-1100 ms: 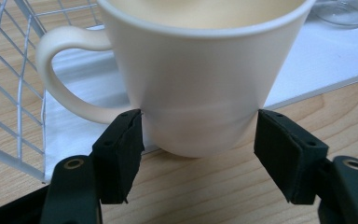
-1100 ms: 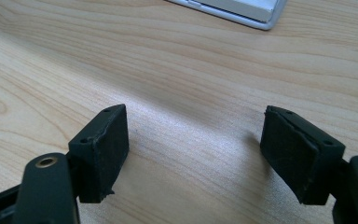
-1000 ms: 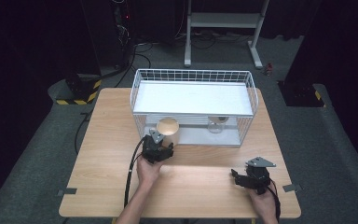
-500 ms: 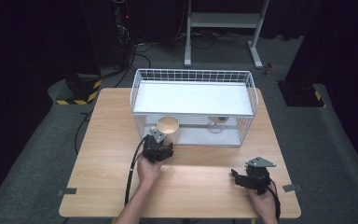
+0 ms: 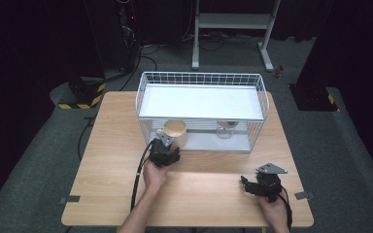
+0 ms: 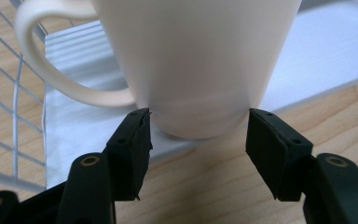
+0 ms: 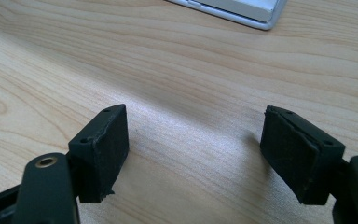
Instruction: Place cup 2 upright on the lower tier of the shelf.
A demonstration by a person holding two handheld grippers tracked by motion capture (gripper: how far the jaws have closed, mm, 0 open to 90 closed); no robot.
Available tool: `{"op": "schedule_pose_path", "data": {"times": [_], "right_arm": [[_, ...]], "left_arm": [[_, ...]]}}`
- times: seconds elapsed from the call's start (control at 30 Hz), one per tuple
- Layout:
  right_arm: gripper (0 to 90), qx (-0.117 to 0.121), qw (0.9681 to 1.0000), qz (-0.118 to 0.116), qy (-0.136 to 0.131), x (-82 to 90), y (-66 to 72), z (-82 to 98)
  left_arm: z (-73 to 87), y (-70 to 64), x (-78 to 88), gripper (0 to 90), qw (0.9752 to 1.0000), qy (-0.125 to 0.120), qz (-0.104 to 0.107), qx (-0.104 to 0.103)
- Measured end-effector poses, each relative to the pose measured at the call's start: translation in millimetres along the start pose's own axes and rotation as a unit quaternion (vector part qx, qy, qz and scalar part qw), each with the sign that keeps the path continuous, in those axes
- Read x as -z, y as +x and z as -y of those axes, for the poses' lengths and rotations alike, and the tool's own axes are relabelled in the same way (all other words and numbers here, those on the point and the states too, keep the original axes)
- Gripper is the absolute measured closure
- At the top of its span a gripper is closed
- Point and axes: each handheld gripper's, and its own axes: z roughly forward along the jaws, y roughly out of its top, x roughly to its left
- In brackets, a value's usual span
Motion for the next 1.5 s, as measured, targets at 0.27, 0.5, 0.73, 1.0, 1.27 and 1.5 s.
{"op": "schedule_pose_path", "data": {"times": [0.27, 0.5, 0.73, 1.0, 1.27, 1.5], "right_arm": [[23.5, 0.000, 1.0000, 0.000, 0.000, 0.0, 0.0, 0.0], [23.6, 0.000, 1.0000, 0.000, 0.000, 0.0, 0.0, 0.0], [23.5, 0.000, 1.0000, 0.000, 0.000, 0.0, 0.0, 0.0], [23.5, 0.000, 1.0000, 0.000, 0.000, -0.1, 0.0, 0.0], [23.5, 0.000, 1.0000, 0.000, 0.000, 0.0, 0.0, 0.0], [23.6, 0.000, 1.0000, 0.000, 0.000, -0.1, 0.0, 0.0]], "left_arm": [[-2.6, 2.3, -4.1, 45.3, 1.0000, -0.004, -0.002, 0.001], [-2.8, 3.8, -8.6, 47.9, 0.9999, -0.007, 0.001, 0.009], [-1.8, 6.1, -12.1, 48.2, 1.0000, -0.007, -0.003, 0.007], [-0.5, 9.6, -17.2, 50.0, 0.9999, -0.003, -0.005, 0.013], [-4.6, 12.2, -20.3, 51.2, 0.9997, 0.006, 0.002, 0.021], [-8.4, 13.4, -25.3, 50.8, 0.9992, 0.010, 0.013, 0.037]]}}
